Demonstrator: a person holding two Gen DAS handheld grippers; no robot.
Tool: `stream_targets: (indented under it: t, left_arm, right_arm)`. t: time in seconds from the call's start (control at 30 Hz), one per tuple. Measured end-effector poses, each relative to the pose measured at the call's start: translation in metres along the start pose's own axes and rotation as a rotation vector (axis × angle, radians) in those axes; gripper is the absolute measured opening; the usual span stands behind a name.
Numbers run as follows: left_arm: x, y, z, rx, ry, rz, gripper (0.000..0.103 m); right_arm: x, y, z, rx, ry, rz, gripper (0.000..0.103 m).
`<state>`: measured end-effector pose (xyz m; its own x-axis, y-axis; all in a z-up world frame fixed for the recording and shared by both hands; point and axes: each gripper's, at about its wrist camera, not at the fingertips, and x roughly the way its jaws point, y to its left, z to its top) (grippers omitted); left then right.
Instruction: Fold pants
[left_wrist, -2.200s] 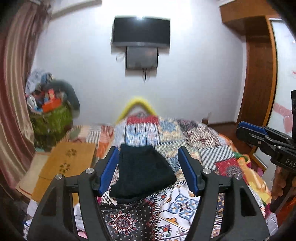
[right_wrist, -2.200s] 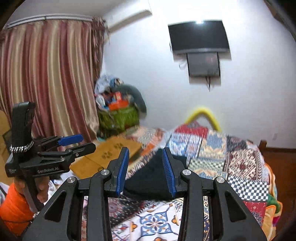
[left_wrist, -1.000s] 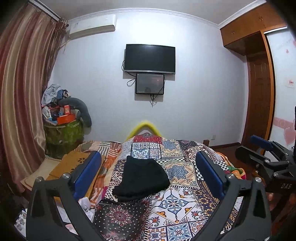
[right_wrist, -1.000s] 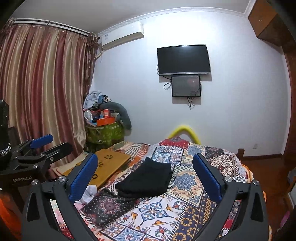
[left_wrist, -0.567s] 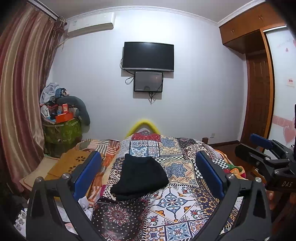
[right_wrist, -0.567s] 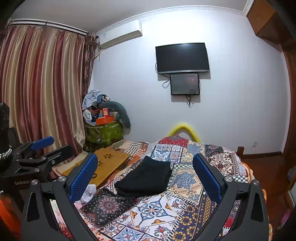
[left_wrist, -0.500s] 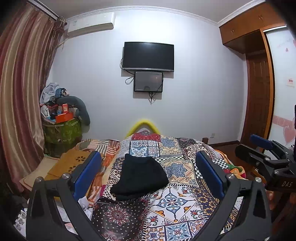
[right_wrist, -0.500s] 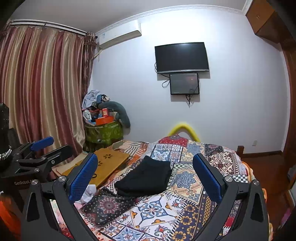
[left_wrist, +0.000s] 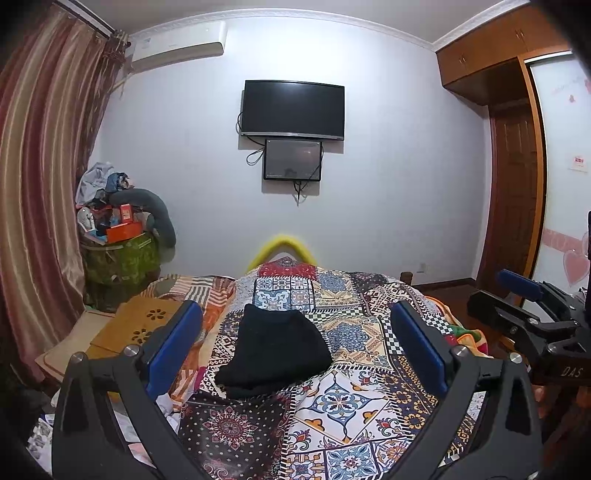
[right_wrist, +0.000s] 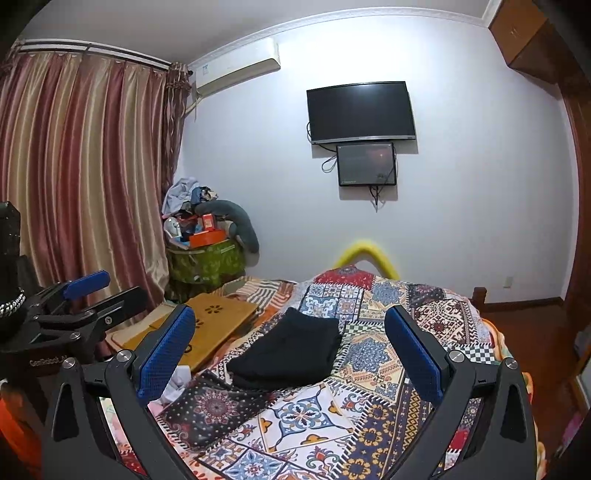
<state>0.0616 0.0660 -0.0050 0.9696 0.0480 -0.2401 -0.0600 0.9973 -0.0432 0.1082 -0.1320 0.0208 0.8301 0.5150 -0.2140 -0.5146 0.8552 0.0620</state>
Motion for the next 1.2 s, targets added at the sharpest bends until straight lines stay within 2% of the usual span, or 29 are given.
stream_targets:
  t: [1.2]
  left_arm:
    - [0.006,-0.012,-0.003,0.017,0.016,-0.049,0.103]
  right_arm:
    - [-0.001,-0.005,0.003,0.021,0.014,-0.013,0.102]
